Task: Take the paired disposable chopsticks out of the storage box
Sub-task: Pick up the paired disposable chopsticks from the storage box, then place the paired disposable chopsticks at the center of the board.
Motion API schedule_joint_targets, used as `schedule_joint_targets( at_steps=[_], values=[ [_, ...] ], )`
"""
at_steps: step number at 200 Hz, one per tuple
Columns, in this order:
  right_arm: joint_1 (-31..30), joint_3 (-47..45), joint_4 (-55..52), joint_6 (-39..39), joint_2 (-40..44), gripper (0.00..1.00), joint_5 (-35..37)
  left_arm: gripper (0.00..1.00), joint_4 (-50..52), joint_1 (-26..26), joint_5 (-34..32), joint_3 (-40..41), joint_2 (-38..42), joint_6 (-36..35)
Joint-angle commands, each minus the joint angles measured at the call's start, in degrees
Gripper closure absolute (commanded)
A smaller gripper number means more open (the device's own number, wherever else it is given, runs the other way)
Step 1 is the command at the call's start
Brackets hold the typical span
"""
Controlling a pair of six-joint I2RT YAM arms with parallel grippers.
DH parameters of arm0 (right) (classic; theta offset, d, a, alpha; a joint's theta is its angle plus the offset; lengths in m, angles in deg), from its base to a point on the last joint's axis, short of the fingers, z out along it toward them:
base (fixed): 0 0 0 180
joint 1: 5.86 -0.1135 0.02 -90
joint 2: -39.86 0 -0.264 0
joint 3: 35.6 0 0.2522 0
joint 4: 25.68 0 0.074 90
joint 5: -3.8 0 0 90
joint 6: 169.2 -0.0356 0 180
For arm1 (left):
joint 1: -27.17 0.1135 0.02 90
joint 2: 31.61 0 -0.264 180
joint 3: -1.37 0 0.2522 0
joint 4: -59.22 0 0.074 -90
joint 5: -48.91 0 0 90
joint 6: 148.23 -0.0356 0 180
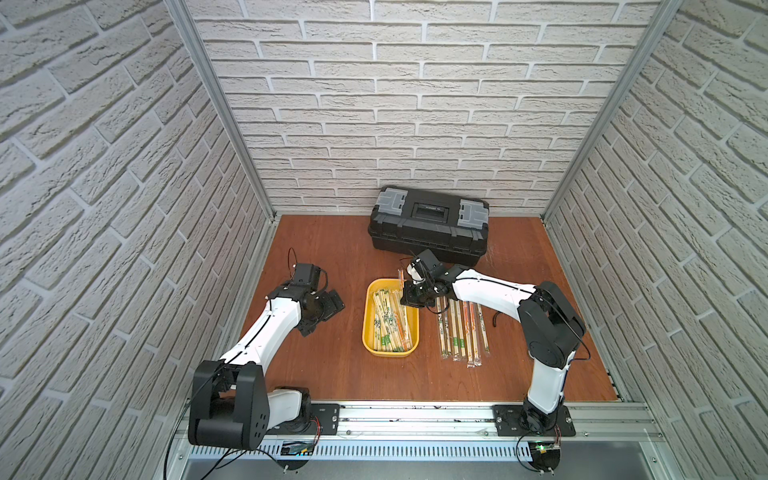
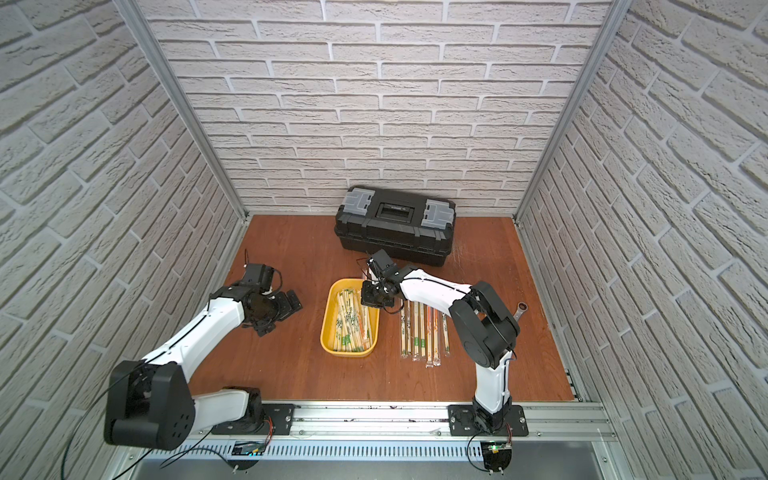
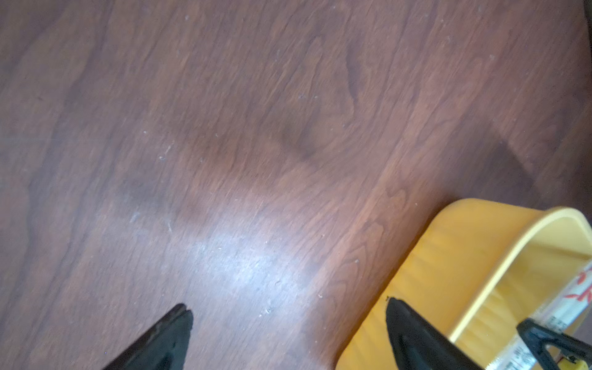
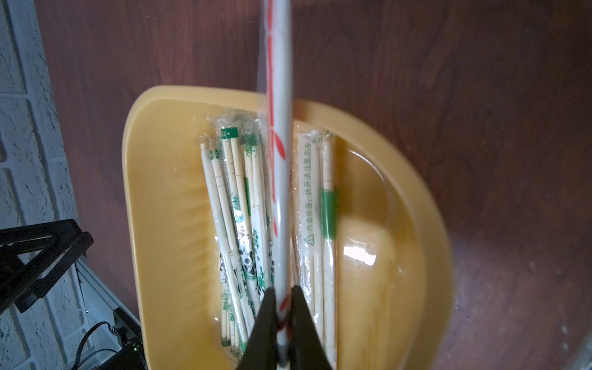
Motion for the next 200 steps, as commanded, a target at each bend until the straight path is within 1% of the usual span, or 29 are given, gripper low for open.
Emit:
schedule_joint_targets(
  at_steps=[1,53,91,118,141,158,200],
  values=[
    [0.5,-1.6,6.8,-1.6,2.6,0.95,-2.9,0.02,-0.3,-0.3,0.3,-0.2,0.9,-0.3],
    [2.4,-4.6,5.2,-1.4,9.0,0.95,-1.0,0.02,0.0,-0.4,0.3,-0.3,1.4,-0.2],
    [4.4,-6.8,-1.6,1.3,14.9,0.95,4.5,0.02,-0.2,-1.6,0.2,-0.8,0.9,0.3],
    [5.4,-8.1,-6.9,3.2,17.3,0.94,8.9,0.02,-0.1,-2.8,-0.2,-1.9,-0.1,0.6],
    [5.4,-8.3,-11.5,5.1,17.0,0.94,12.6,0.02,-0.2,-3.9,-0.6,-2.9,-1.0,0.8],
    [5.4,-8.7,-13.3,5.7,16.0,0.94,14.0,0.02,-0.1,-4.7,-1.0,-3.3,-1.6,1.2],
    [4.1,-9.6,-12.4,5.9,12.1,0.93,13.7,0.02,-0.2,-6.0,-1.6,-4.0,-2.8,1.8]
  ],
)
